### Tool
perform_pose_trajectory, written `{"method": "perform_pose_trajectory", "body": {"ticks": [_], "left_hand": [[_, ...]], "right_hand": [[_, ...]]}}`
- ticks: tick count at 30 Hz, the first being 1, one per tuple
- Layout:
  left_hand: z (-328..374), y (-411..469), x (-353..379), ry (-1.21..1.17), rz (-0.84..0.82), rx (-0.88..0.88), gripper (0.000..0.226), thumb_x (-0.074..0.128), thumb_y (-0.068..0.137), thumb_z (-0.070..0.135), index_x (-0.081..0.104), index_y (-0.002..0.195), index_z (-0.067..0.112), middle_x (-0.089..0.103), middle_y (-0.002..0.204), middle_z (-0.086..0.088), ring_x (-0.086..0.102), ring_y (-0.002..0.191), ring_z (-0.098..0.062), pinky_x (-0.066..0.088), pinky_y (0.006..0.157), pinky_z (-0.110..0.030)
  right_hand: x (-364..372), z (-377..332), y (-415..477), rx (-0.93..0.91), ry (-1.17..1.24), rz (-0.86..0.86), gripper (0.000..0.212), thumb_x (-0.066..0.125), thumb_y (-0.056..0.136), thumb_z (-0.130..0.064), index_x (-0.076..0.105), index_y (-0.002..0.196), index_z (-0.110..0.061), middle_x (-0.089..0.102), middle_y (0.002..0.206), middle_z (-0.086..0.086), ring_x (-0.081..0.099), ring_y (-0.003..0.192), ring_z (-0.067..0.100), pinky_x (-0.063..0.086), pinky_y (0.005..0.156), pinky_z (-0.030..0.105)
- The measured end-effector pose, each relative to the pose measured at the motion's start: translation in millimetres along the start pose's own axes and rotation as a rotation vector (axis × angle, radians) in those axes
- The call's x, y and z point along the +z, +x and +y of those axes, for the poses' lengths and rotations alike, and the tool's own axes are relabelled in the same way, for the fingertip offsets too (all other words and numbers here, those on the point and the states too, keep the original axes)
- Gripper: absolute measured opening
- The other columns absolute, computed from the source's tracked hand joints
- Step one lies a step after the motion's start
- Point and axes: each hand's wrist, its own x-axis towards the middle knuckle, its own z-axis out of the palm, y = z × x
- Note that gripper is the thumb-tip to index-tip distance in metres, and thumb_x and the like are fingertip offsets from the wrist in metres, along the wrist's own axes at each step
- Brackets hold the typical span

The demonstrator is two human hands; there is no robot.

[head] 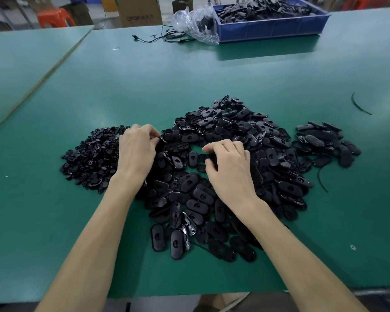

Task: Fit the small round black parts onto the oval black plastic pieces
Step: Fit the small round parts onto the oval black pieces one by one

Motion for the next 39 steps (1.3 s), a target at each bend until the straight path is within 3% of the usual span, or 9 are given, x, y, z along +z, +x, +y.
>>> {"method": "perform_pose_trajectory", "body": {"ticks": [4, 10, 19, 25, 31, 39], "left_hand": [[-2.2, 0.0, -0.1, -0.013, 0.039, -0.004, 0.010, 0.067, 0.099, 0.013, 0.074, 0.106, 0.014, 0.070, 0.102, -0.009, 0.062, 0.102, -0.031, 0.045, 0.101, -0.050], [-3.1, -1.4, -1.9, -0.057, 0.115, -0.014, 0.008, 0.069, 0.097, 0.011, 0.076, 0.101, 0.013, 0.066, 0.102, -0.010, 0.065, 0.091, -0.030, 0.048, 0.099, -0.050], [-1.8, -3.1, -4.3, -0.111, 0.114, -0.032, 0.010, 0.068, 0.098, 0.008, 0.076, 0.103, 0.009, 0.064, 0.105, -0.011, 0.066, 0.093, -0.029, 0.054, 0.092, -0.047], [-1.1, -4.2, -5.0, -0.126, 0.133, -0.041, 0.010, 0.067, 0.098, 0.008, 0.076, 0.103, 0.010, 0.064, 0.105, -0.009, 0.067, 0.091, -0.026, 0.055, 0.091, -0.044], [-1.3, -4.3, -4.0, -0.111, 0.155, -0.035, 0.011, 0.065, 0.100, 0.010, 0.075, 0.106, 0.010, 0.062, 0.105, -0.008, 0.064, 0.091, -0.025, 0.053, 0.088, -0.039], [-2.5, -3.9, -3.3, -0.194, 0.163, 0.011, 0.012, 0.064, 0.100, 0.006, 0.075, 0.108, 0.008, 0.063, 0.107, -0.005, 0.063, 0.094, -0.017, 0.052, 0.090, -0.028]], "right_hand": [[-0.3, 1.1, 0.8, -0.020, -0.020, -0.024, 0.033, 0.061, 0.104, -0.028, 0.066, 0.136, -0.023, 0.059, 0.130, -0.006, 0.041, 0.129, 0.019, 0.028, 0.107, 0.034], [-1.4, -1.0, 0.0, -0.129, -0.061, -0.123, 0.047, 0.053, 0.107, -0.042, 0.050, 0.154, -0.035, 0.047, 0.155, -0.020, 0.028, 0.144, 0.015, 0.018, 0.113, 0.034], [-0.4, 2.6, 0.8, -0.109, -0.001, -0.106, 0.024, 0.061, 0.103, -0.039, 0.066, 0.123, -0.028, 0.055, 0.144, -0.018, 0.032, 0.140, 0.013, 0.016, 0.112, 0.030], [-1.9, 2.2, 1.2, -0.161, -0.010, -0.152, 0.041, 0.057, 0.105, -0.046, 0.057, 0.145, -0.041, 0.047, 0.154, -0.022, 0.027, 0.144, 0.013, 0.014, 0.116, 0.034], [-0.2, 4.0, 1.2, -0.134, 0.045, -0.116, 0.025, 0.064, 0.101, -0.043, 0.071, 0.121, -0.031, 0.055, 0.148, -0.018, 0.031, 0.142, 0.013, 0.015, 0.116, 0.034], [1.4, 4.1, 0.4, -0.129, 0.103, -0.044, 0.020, 0.072, 0.098, -0.031, 0.075, 0.116, -0.022, 0.067, 0.131, -0.012, 0.044, 0.130, 0.012, 0.026, 0.110, 0.029]]}}
